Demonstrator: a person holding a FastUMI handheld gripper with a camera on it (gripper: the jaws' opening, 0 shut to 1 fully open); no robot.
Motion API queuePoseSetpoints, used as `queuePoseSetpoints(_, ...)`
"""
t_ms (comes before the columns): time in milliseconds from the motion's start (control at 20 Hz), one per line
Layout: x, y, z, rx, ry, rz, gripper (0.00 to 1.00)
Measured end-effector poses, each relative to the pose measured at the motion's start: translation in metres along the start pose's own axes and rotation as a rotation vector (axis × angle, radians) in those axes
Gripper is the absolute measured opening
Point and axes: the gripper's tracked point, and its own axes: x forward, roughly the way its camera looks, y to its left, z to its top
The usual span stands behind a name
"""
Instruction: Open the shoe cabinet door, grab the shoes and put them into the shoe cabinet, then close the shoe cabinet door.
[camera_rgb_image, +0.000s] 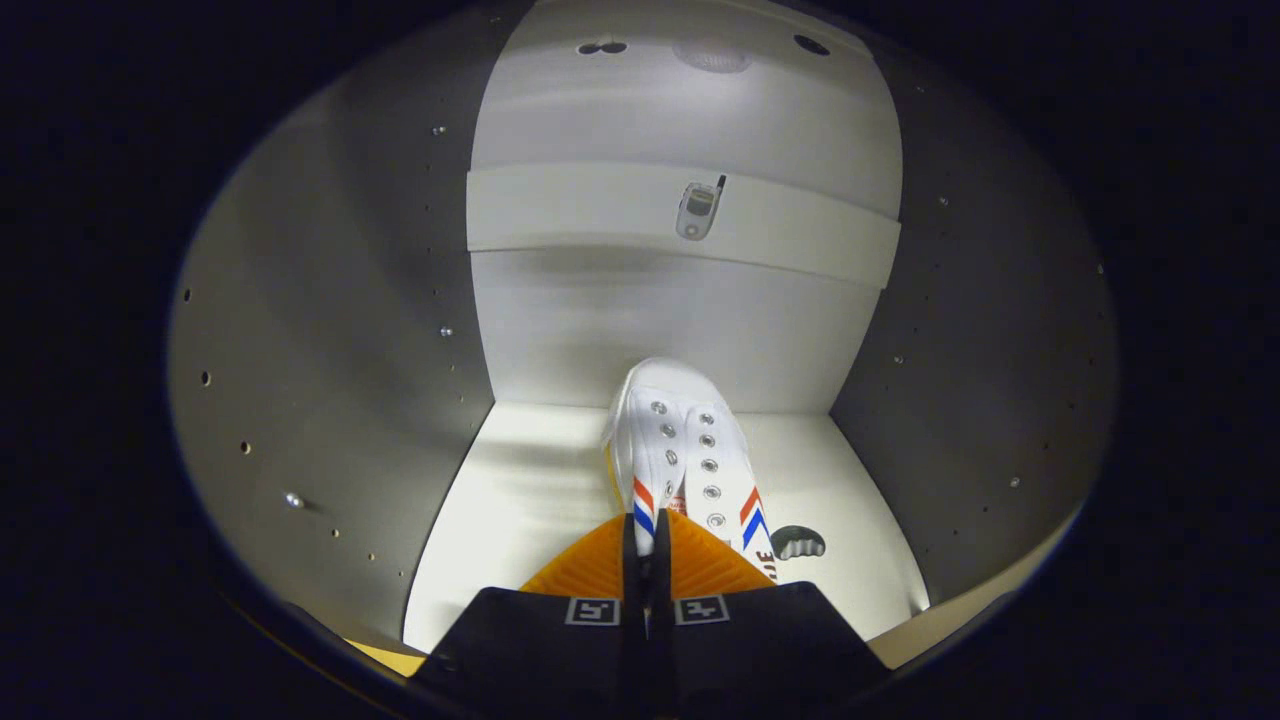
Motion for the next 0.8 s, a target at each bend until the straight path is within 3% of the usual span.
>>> queuePoseSetpoints(150,0.003,0.004,-0.004,-0.007,0.002,-0.014,0.07)
queuePoseSetpoints(400,-0.03,0.004,0.009,0.034,-0.087,-0.028,0.3)
queuePoseSetpoints(550,-0.071,0.009,0.013,0.069,-0.154,0.022,0.7)
queuePoseSetpoints(700,-0.125,0.007,0.022,0.06,-0.268,0.04,0.95)
queuePoseSetpoints(800,-0.17,0.0,0.032,0.044,-0.359,0.028,1.0)
